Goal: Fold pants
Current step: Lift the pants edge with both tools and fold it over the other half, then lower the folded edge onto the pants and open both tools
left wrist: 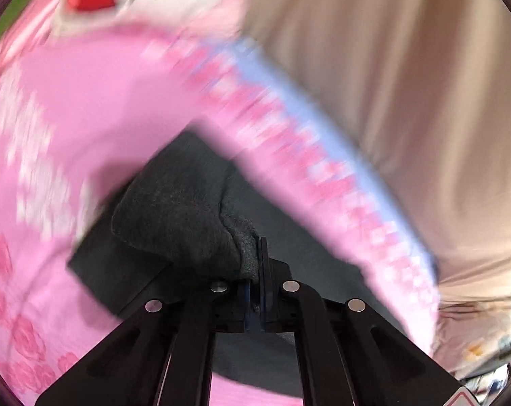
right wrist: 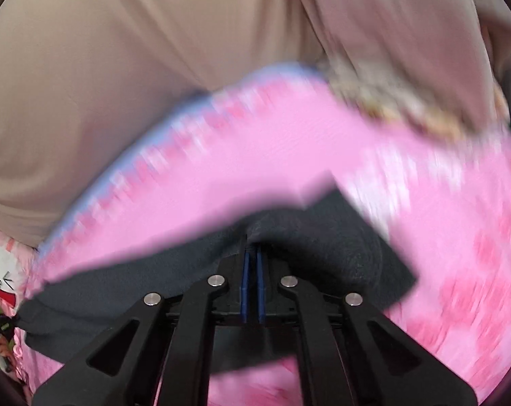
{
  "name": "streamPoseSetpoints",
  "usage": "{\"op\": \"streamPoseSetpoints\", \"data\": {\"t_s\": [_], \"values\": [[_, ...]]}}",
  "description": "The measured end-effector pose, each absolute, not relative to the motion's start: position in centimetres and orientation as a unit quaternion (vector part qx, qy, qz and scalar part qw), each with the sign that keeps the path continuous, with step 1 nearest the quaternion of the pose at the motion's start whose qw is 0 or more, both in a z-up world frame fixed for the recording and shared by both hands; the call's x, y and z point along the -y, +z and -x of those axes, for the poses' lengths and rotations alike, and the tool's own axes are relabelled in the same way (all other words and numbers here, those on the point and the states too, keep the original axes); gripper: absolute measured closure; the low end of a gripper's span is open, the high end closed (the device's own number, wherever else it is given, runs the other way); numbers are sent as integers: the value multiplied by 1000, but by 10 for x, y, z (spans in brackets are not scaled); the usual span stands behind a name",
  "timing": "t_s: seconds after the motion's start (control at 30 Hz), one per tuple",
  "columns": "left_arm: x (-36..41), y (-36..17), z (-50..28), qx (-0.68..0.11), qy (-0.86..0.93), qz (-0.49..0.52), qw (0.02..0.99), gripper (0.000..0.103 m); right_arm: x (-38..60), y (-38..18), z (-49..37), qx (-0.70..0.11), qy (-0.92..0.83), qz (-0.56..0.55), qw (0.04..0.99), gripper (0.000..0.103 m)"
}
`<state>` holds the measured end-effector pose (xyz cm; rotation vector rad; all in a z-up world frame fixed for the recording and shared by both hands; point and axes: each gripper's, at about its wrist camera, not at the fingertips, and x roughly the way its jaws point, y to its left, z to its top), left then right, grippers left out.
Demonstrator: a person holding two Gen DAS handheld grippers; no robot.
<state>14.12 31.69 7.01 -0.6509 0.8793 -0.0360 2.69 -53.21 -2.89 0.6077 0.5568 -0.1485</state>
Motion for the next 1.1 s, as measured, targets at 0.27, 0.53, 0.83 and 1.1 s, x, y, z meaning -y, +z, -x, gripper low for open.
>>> {"op": "streamPoseSetpoints", "data": {"t_s": [0.27,0.53,0.83,1.1], "values": [[-311,69,-104,-446,32,186,875,102,529,-54,-14,-338,-90,-245,904,101],[-326,8,-86,-499,37,214,839,100,526,-109,-3,-393,-96,-256,878,101],[-321,9,-100,-504,59,204,837,92,544,-93,-3,-358,-80,-299,881,37],[-316,2,-113,-514,84,192,832,95,543,-47,-6,-297,-88,-247,918,99]]}}
